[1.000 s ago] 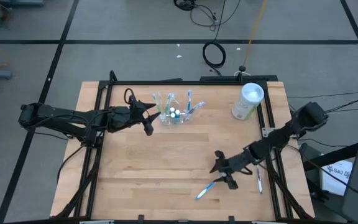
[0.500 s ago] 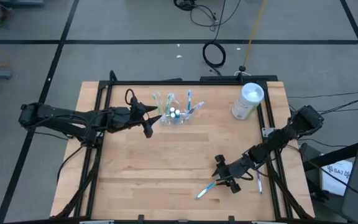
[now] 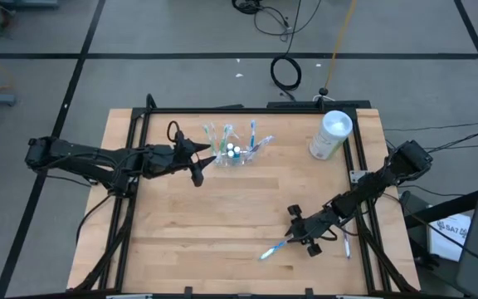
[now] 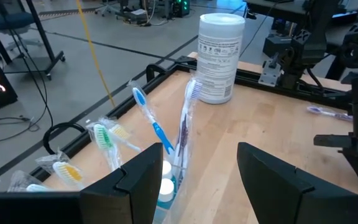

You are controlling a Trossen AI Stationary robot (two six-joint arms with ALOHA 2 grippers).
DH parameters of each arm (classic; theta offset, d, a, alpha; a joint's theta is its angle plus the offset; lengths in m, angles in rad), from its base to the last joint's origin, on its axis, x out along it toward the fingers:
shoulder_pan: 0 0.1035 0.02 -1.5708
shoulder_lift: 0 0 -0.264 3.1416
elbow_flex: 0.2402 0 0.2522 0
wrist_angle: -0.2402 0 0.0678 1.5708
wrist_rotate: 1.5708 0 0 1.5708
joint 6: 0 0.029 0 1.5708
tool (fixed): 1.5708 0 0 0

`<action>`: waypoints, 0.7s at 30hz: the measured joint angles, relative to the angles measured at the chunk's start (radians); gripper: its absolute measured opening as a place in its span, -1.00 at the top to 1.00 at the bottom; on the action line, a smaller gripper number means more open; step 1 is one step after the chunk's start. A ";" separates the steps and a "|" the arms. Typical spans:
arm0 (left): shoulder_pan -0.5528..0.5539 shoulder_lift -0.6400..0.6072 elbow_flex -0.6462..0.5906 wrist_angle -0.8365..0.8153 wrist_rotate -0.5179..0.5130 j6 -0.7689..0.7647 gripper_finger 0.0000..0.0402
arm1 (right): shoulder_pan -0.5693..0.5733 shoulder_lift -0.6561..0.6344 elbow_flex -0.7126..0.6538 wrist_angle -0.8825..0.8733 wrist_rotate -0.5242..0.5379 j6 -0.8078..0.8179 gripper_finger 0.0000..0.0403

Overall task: Pick & Place toothbrushing station
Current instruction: Put the blue toothbrush into the transparent organizer

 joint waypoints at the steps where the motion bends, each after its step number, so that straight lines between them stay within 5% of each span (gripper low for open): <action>1: 0.000 0.000 0.000 0.000 0.000 0.000 -0.06 | 0.000 0.000 0.000 0.000 0.002 0.000 0.55; 9: 0.000 0.000 0.000 0.000 0.000 -0.012 -0.06 | -0.010 0.002 -0.003 0.041 -0.011 -0.108 0.96; 13: 0.001 0.000 0.000 0.000 0.000 -0.053 -0.06 | -0.037 0.002 -0.003 0.158 0.013 -0.376 0.92; 18: 0.001 0.000 0.000 0.000 0.059 -0.133 -0.06 | -0.097 0.002 -0.003 0.365 0.270 -0.799 0.95; 21: 0.001 0.000 0.000 -0.003 0.167 -0.218 -0.06 | -0.151 0.001 -0.002 0.458 0.292 -1.013 0.98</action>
